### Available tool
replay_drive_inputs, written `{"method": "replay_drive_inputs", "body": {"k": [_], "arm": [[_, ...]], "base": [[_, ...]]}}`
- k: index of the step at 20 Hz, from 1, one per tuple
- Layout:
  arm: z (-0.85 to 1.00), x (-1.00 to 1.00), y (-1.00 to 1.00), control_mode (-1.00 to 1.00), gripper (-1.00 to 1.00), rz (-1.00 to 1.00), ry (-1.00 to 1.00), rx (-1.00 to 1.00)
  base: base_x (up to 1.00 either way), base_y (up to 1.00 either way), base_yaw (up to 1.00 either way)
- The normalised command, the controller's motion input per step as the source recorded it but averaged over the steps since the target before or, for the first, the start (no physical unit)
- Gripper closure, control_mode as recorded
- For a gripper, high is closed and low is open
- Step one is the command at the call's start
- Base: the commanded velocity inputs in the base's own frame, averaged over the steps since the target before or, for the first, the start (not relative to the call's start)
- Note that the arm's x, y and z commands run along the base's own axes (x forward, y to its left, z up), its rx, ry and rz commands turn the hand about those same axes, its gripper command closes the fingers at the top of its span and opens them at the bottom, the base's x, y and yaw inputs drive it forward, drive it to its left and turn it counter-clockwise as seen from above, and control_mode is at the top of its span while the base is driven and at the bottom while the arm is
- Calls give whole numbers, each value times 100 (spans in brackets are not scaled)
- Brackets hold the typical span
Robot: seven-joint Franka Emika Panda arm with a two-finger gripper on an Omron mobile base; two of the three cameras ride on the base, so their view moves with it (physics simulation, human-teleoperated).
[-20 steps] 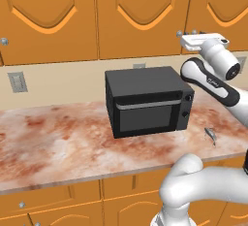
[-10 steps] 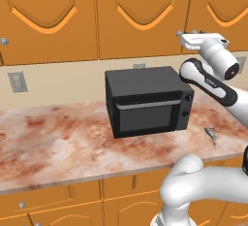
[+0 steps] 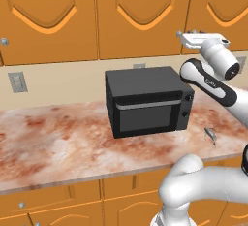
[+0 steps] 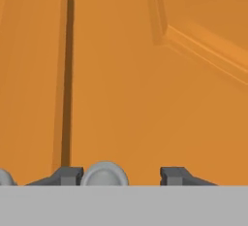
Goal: Retrieve the tupperware from the cabinet, then place the raw meat into the tupperware to avoid contamination.
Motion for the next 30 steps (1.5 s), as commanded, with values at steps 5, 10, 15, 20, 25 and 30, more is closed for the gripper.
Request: {"method": "replay_drive_inputs", "body": {"k": [5, 10, 15, 20, 25, 30], "arm": [[0, 6, 7, -100, 100, 0, 0, 0], [8, -8, 26, -100, 100, 0, 0, -4], [10, -7, 29, -100, 100, 0, 4, -8], [2, 9, 5, -100, 100, 0, 6, -2], [0, -8, 0, -100, 100, 0, 3, -1], [0, -36, -11, -100, 100, 0, 0, -1]], "base": [[0, 0, 0], [0, 0, 0], [0, 0, 0], [0, 0, 0], [0, 0, 0], [0, 0, 0]]}}
